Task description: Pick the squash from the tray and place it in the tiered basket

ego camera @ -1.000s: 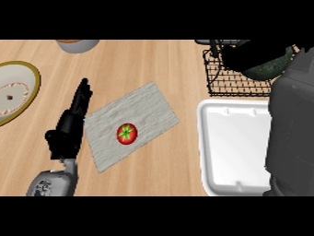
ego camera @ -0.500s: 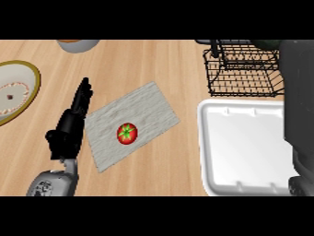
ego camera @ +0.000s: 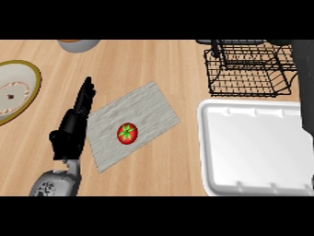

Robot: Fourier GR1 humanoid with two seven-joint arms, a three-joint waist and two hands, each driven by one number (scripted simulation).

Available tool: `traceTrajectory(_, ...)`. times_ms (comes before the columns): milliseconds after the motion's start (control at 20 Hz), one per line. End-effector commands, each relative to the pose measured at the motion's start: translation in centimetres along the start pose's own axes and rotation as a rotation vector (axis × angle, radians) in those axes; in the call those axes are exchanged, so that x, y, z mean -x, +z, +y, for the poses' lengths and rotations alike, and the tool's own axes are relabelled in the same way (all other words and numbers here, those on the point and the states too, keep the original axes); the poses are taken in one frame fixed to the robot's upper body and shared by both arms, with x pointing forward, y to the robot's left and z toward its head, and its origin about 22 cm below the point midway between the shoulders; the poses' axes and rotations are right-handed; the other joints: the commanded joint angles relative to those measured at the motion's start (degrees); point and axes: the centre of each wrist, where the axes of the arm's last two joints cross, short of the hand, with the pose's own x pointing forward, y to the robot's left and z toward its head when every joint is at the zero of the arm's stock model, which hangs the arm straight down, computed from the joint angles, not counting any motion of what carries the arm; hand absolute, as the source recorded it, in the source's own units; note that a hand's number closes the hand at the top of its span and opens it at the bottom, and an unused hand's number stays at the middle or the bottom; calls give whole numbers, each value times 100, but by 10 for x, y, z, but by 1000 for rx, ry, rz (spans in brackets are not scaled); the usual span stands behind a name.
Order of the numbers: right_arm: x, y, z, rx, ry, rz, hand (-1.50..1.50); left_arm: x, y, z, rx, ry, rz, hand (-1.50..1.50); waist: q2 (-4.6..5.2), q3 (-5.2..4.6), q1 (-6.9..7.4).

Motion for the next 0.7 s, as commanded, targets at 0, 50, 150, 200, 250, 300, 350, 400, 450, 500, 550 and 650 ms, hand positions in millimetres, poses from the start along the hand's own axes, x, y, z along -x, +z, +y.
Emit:
traceTrajectory(0,8,-4,26,-35,-237,131,-150,2,-10,1,-11,-2,17,0,24,4,-35)
traceTrajectory(50,18,-13,24,-45,-236,123,-150,3,-7,-9,-1,17,-14,0,21,1,-23)
traceTrajectory(150,23,-21,23,-92,-262,92,-150,11,-1,1,-12,-12,-11,0,5,0,-12)
traceTrajectory(200,15,-21,33,-85,-306,99,-150,4,-10,-5,0,-5,-13,0,18,1,6)
traceTrajectory(250,34,-29,25,-81,-365,84,-150,-1,-10,-12,-2,9,-7,0,21,4,-1)
traceTrajectory(300,22,-22,12,-82,-368,71,-150,7,3,-15,-19,2,-5,0,-10,0,-28)
traceTrajectory(350,33,-37,10,-42,-423,87,-150,15,-2,10,0,-15,-8,0,39,1,75)
traceTrajectory(400,47,-35,21,-50,-444,74,-150,-1,-10,-5,-17,8,3,0,9,3,-8)
traceTrajectory(450,38,-31,12,7,-500,99,-150,2,-6,-2,3,8,2,0,0,2,-7)
traceTrajectory(500,46,-24,17,31,-550,101,-150,15,-9,7,-4,0,20,0,-15,1,-90)
traceTrajectory(550,36,-21,9,60,-604,124,-150,20,10,3,-10,0,13,0,-29,0,-35)
traceTrajectory(650,62,-30,-4,136,-644,184,-150,6,0,15,-8,1,4,0,-18,2,-25)
